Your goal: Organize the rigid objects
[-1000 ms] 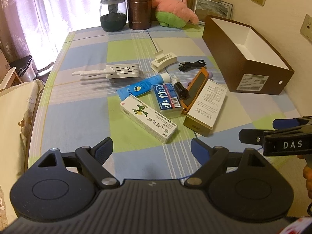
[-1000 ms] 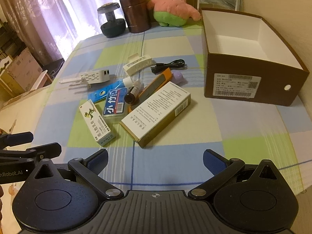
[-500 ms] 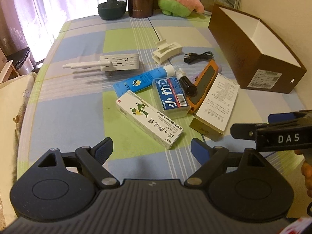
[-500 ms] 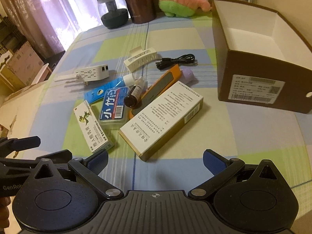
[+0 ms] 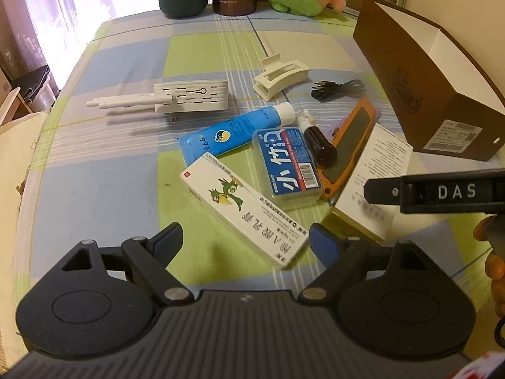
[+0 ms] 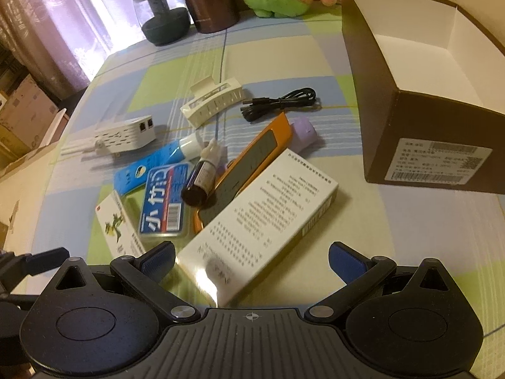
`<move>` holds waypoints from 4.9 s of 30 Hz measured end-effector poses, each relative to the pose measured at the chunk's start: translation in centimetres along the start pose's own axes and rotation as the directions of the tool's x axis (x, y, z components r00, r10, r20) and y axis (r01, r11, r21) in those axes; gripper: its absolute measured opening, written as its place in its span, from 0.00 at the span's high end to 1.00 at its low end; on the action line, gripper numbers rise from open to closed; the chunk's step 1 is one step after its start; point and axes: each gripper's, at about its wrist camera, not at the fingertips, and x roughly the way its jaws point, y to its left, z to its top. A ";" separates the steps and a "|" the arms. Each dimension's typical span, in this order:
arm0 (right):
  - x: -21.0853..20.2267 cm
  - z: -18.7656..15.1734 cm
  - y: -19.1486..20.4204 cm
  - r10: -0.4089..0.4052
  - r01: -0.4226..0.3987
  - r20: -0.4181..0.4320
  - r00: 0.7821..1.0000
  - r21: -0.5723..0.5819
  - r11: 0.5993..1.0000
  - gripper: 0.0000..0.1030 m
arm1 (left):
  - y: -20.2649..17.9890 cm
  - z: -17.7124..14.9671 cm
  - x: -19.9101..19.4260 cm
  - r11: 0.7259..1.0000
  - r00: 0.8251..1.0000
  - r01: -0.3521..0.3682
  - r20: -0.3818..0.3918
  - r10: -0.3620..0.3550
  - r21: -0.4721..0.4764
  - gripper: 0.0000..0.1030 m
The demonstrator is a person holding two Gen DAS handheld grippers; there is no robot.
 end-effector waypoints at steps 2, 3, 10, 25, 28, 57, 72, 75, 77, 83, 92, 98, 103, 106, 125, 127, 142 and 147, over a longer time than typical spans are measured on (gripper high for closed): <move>0.4 0.4 0.0 -0.006 0.006 -0.001 1.000 0.001 1.000 0.02 | 0.1 0.2 0.3 1.000 1.000 -0.001 -0.003 0.001 -0.004 0.18; 0.7 0.6 0.0 -0.007 0.007 -0.002 1.000 0.003 1.000 0.02 | 0.1 0.4 0.4 1.000 1.000 -0.003 -0.006 0.003 -0.006 0.18; 2.8 1.6 0.1 -0.038 0.038 -0.026 0.999 0.006 0.999 0.02 | 0.3 1.0 1.2 1.000 1.000 -0.012 -0.020 0.011 -0.017 0.18; 2.2 1.1 -2.5 -0.053 0.047 -0.044 0.998 -0.120 0.992 0.17 | -0.1 1.6 1.6 1.000 1.000 0.003 -0.031 -0.003 0.005 0.19; 1.8 1.4 -3.3 -0.019 0.015 -0.069 0.997 -0.055 0.998 0.17 | -0.4 2.0 1.6 1.000 1.000 0.001 -0.029 -0.001 0.018 0.19; 2.3 -1.2 0.7 -0.207 0.213 -0.072 0.976 0.103 0.972 0.43 | 3.0 4.9 3.5 0.953 0.981 0.193 -0.044 -0.188 0.232 0.20; 3.1 -0.6 -0.7 -0.182 0.182 -0.030 0.983 0.008 0.983 0.43 | -1.8 5.9 5.7 0.946 0.984 0.178 -0.055 -0.169 0.272 0.22; 3.1 -0.6 -1.0 -0.152 0.152 -0.029 0.988 -0.009 0.988 0.43 | -2.4 5.8 6.8 0.957 0.989 0.142 -0.067 -0.129 0.253 0.28; 3.2 -0.6 -1.1 -0.137 0.136 -0.028 0.990 -0.020 0.990 0.43 | -2.4 5.9 7.2 0.964 0.990 0.135 -0.069 -0.122 0.227 0.28; 2.8 -0.6 -2.1 -0.102 0.100 -0.030 0.994 -0.043 0.994 0.43 | -2.1 5.7 7.0 0.975 0.992 0.116 -0.075 -0.103 0.190 0.45; 2.7 -0.4 -3.0 -0.093 0.092 -0.021 0.995 -0.048 0.995 0.43 | -3.0 5.8 7.6 0.967 0.996 0.062 -0.072 -0.046 0.249 0.46; 3.3 -0.3 -2.9 -0.103 0.102 -0.011 0.995 -0.069 0.992 0.43 | -3.4 6.1 8.6 0.960 0.998 0.031 -0.057 -0.016 0.277 0.47; 3.0 -0.8 -3.0 -0.090 0.091 0.014 0.996 -0.090 0.992 0.45 | -3.2 5.5 8.2 0.960 0.999 0.028 -0.048 -0.015 0.278 0.47; 2.5 -1.0 -3.2 -0.065 0.066 0.021 0.998 -0.080 0.995 0.46 | -3.1 5.1 7.4 0.961 0.999 0.027 -0.036 -0.018 0.276 0.48; -4.0 -0.5 -3.4 0.000 0.007 0.099 0.995 -0.064 0.998 0.46 | -5.8 6.8 -0.1 0.958 0.993 0.064 0.081 -0.090 0.280 0.48; -5.1 -0.3 -3.6 0.003 0.004 0.113 0.994 -0.066 0.998 0.46 | -6.4 7.3 -0.9 0.956 0.990 0.073 0.093 -0.103 0.283 0.48; -13.1 3.5 -8.3 0.013 -0.003 0.262 0.965 -0.041 0.999 0.46 | -14.5 11.9 -4.1 0.925 0.953 0.167 0.185 -0.241 0.342 0.48; -14.2 5.4 -11.3 -0.035 0.042 0.313 0.949 -0.016 0.999 0.46 | -17.5 13.8 -3.8 0.914 0.940 0.196 0.196 -0.278 0.356 0.48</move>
